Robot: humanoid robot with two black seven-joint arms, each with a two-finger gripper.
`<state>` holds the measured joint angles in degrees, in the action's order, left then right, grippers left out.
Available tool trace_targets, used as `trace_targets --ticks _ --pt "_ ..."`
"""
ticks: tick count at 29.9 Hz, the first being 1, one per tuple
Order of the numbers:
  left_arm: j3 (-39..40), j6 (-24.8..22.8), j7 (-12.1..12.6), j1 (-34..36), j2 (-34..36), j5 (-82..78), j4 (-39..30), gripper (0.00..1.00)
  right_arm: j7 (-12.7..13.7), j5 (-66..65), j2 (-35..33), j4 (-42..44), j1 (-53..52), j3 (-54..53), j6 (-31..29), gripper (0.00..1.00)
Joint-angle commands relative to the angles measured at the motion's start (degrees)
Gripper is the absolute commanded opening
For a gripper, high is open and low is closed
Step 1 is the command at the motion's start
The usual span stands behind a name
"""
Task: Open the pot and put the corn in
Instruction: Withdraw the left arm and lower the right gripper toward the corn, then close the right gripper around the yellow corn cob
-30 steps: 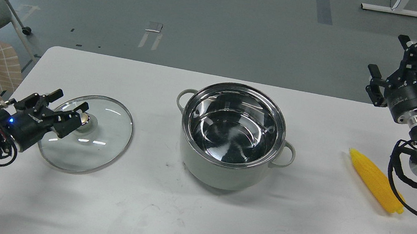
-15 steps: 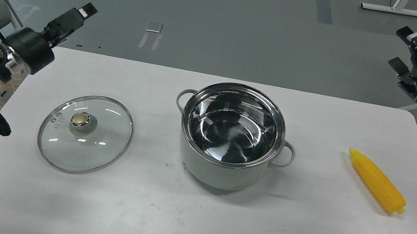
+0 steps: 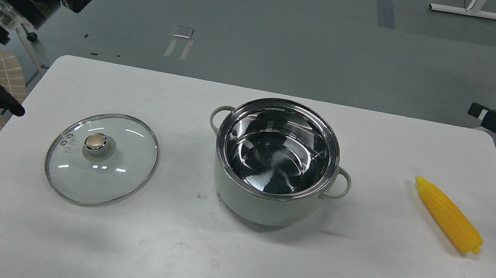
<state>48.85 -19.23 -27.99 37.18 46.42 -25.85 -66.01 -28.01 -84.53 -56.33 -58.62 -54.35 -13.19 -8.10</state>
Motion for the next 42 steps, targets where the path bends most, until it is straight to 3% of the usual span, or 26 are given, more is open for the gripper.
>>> trace_targets --ticks 1,8,24,31,33,35,36,37,38,40,42 --pt "0.1 0.0 0.0 0.0 -0.1 0.0 -0.1 0.92 0.0 -7.5 -0.1 0.2 0.6 4.5 3.3 1.00" --pt "0.2 0.1 0.0 -0.2 0.1 0.0 -1.2 0.92 0.0 -15.7 1.0 1.1 4.4 6.4 6.0 1.00" --pt "0.2 0.6 0.0 -0.4 -0.6 -0.1 -1.6 0.92 0.0 -16.4 10.4 11.1 10.2 6.5 6.2 1.00" --pt "0.3 0.6 0.0 -0.4 -0.6 -0.2 -1.7 0.92 0.0 -16.9 14.4 15.6 11.2 6.9 6.9 0.91" --pt "0.3 0.6 0.0 -0.4 -0.6 -0.2 -1.7 0.92 0.0 -17.8 15.5 16.8 11.6 7.7 7.1 0.86" --pt "0.3 0.6 0.0 -0.4 -0.6 -0.2 -1.7 0.92 0.0 -17.9 15.8 17.0 11.7 8.0 7.7 0.75" --pt "0.4 0.6 0.0 -0.5 -0.6 -0.1 -1.7 0.92 0.0 -17.9 15.8 17.0 11.8 8.0 7.9 0.68" --pt "0.7 0.6 0.0 -0.5 -0.5 -0.1 -1.7 0.92 0.0 -17.9 15.8 17.0 11.8 8.1 8.1 0.52" --pt "0.8 0.6 0.0 -0.5 -0.6 -0.2 -1.8 0.92 0.0 -17.9 15.8 17.0 11.9 8.1 8.1 0.46" --pt "0.9 0.6 0.0 -0.6 -0.6 -0.1 -1.8 0.92 0.0 -17.9 15.8 17.0 12.2 8.1 8.4 0.23" --pt "0.9 0.6 0.0 -0.7 -0.6 -0.2 -1.8 0.92 0.0 -17.9 15.8 16.9 12.2 8.1 9.1 0.17"
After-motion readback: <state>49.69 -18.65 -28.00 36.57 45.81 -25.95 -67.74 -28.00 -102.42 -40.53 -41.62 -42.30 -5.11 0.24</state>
